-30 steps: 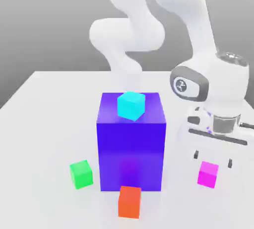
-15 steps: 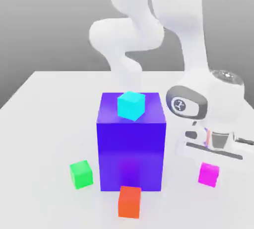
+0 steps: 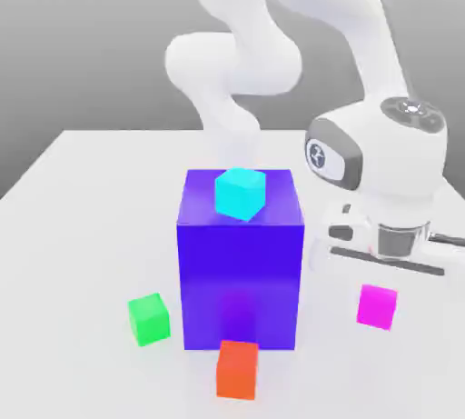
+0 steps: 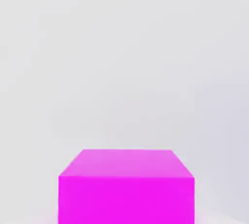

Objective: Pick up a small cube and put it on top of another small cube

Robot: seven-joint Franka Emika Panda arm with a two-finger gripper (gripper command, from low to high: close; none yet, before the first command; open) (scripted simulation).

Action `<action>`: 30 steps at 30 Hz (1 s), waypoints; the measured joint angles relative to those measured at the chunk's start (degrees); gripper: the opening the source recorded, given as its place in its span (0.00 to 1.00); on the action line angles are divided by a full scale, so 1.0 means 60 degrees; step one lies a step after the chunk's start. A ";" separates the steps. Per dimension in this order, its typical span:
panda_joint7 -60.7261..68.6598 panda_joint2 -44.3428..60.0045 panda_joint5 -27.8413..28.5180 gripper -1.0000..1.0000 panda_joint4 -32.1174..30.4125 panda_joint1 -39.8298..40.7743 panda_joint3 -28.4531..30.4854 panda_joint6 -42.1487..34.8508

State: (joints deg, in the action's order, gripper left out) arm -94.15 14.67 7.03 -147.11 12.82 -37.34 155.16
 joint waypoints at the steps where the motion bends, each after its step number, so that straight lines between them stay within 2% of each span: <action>1: 0.0345 0.0145 -0.0147 0.00 0.0151 0.0179 -0.0113 -0.0100; 8: 0.2542 0.0932 -0.0800 0.00 0.1026 0.1432 -0.0601 -0.0787; 14: 0.4356 -0.0072 -0.0795 0.00 0.0899 0.2984 -0.0051 -0.1471; 19: 0.4886 -0.1228 -0.1165 0.00 0.0431 0.4051 0.0685 -0.1892; 23: 0.4663 -0.2133 -0.1445 0.00 -0.0089 0.5085 0.1263 -0.2050; 26: 0.3394 -0.2665 -0.1819 0.00 -0.0613 0.5625 0.1322 -0.1853; 30: 0.1487 -0.3200 -0.2335 0.00 -0.1317 0.5587 0.1250 -0.1386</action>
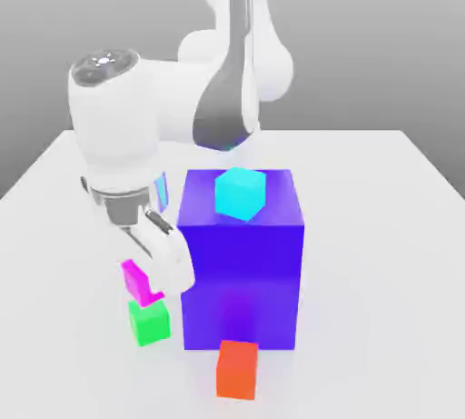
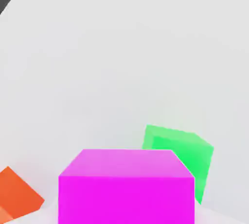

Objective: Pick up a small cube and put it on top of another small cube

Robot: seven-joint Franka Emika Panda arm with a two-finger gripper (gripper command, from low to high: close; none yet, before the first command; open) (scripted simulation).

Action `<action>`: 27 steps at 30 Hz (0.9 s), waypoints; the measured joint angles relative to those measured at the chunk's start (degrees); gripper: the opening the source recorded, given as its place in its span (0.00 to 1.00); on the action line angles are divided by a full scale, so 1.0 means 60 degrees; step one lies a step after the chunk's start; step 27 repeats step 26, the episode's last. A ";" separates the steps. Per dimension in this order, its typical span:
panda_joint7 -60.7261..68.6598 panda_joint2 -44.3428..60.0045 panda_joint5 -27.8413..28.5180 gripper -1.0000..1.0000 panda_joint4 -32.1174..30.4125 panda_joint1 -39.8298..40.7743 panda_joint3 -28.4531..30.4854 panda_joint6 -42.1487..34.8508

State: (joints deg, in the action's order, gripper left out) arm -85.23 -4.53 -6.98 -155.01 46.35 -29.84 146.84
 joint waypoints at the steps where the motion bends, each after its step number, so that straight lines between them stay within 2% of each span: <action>1: -0.0676 -0.0131 -0.0121 0.00 -0.0178 0.0061 -0.0019 0.0129; 7: -0.4005 -0.0883 -0.0723 0.00 -0.1155 0.0460 -0.0186 0.0961; 10: -0.4562 -0.0712 -0.0473 0.00 -0.1178 0.0658 -0.0303 0.1269; 17: -0.5564 0.0327 0.0864 0.00 -0.1111 0.1137 -0.0419 0.2200; 23: -0.7019 0.1553 0.2927 0.00 -0.1116 0.1039 0.0142 0.3185; 24: -0.7220 0.1710 0.3212 1.00 -0.1118 0.0950 0.0286 0.3307; 27: -0.7220 0.1710 0.3212 1.00 -0.1118 0.0950 0.0286 0.3307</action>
